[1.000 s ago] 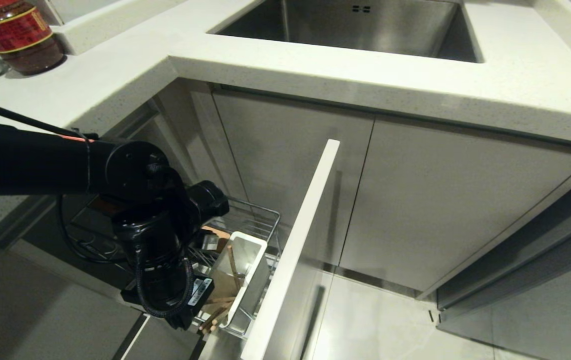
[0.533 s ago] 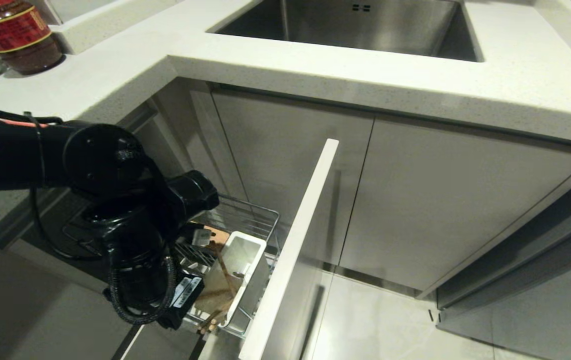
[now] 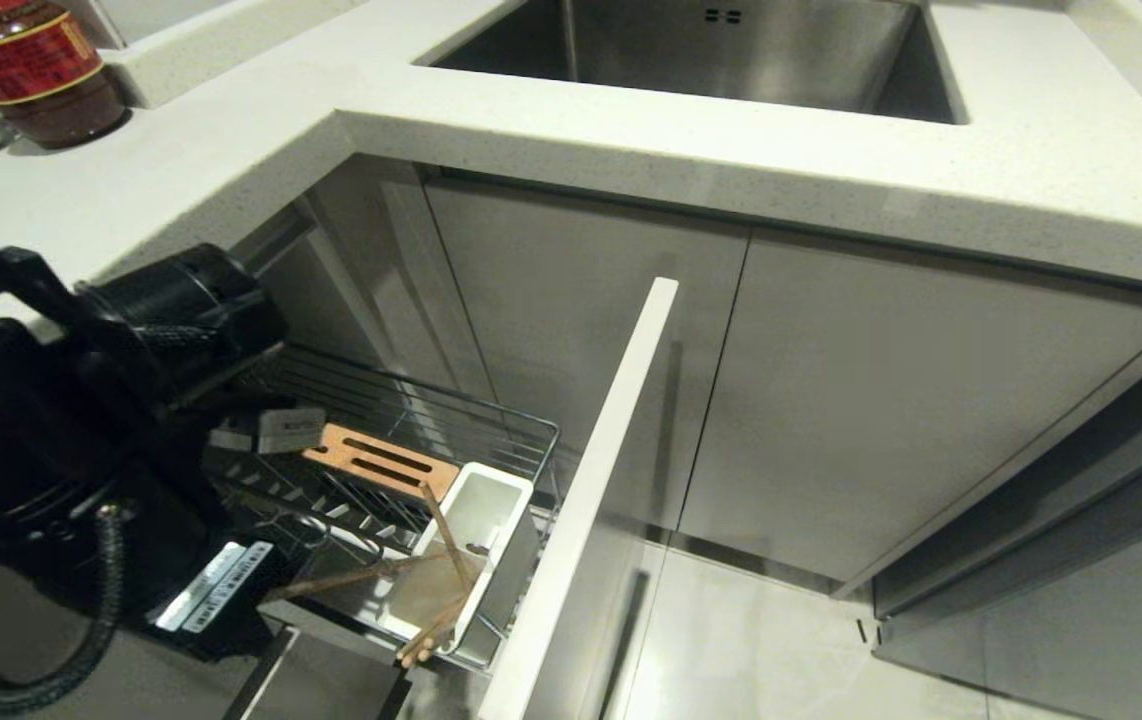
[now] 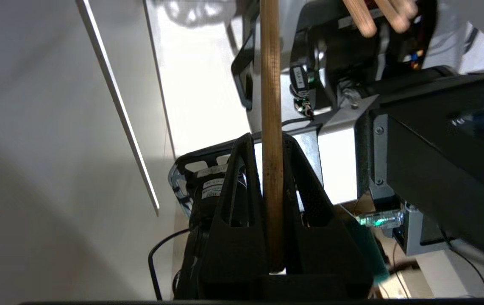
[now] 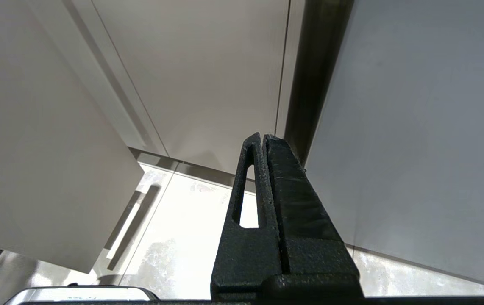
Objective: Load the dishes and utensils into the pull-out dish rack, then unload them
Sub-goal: Take the chopsticks out of the cupboard
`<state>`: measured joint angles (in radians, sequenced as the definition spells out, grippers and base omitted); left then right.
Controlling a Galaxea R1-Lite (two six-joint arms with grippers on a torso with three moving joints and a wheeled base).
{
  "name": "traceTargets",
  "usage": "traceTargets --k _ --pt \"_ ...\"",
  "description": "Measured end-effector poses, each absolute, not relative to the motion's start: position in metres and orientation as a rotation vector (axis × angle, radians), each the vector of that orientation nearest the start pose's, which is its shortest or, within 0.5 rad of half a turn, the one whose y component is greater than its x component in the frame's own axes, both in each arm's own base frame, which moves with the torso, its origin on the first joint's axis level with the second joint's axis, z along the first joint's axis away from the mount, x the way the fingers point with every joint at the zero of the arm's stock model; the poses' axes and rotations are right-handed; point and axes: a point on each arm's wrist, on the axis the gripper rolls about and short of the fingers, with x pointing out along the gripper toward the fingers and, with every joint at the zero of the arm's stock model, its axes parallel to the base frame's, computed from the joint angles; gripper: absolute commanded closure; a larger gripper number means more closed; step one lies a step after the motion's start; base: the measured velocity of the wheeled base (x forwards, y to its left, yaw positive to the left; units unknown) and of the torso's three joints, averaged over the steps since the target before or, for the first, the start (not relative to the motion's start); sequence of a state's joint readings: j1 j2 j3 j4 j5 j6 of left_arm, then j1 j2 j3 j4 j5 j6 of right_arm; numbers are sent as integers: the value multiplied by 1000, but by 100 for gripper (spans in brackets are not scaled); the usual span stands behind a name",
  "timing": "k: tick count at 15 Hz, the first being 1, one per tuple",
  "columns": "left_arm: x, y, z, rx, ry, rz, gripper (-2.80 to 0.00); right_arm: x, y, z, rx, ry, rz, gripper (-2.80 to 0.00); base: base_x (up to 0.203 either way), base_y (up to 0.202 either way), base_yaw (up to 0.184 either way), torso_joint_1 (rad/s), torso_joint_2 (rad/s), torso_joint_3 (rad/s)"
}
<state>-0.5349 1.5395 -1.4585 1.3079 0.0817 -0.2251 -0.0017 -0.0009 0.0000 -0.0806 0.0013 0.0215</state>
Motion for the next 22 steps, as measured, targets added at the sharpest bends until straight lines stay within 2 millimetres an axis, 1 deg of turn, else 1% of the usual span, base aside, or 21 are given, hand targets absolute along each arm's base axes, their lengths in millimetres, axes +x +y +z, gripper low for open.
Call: traceTargets --k 3,7,11,15,17,19,22 --pt "138 -84 281 226 1281 -257 0 -23 0 84 21 -81 0 0 0 0 0 0 0 0" --pt "96 -63 312 217 1171 -308 0 -23 0 84 21 -81 0 0 0 0 0 0 0 0" --pt "57 -40 343 134 918 -401 0 -23 0 84 21 -81 0 0 0 0 0 0 0 0" --pt "34 -23 369 -16 581 -477 0 -23 0 84 21 -81 0 0 0 0 0 0 0 0" --pt "27 -16 379 -94 423 -450 0 -23 0 84 21 -81 0 0 0 0 0 0 0 0" --pt "22 -9 388 -163 265 -370 0 -23 0 84 21 -81 0 0 0 0 0 0 0 0" --pt "14 -1 398 -224 56 -151 0 -23 0 84 21 -81 0 0 0 0 0 0 0 0"
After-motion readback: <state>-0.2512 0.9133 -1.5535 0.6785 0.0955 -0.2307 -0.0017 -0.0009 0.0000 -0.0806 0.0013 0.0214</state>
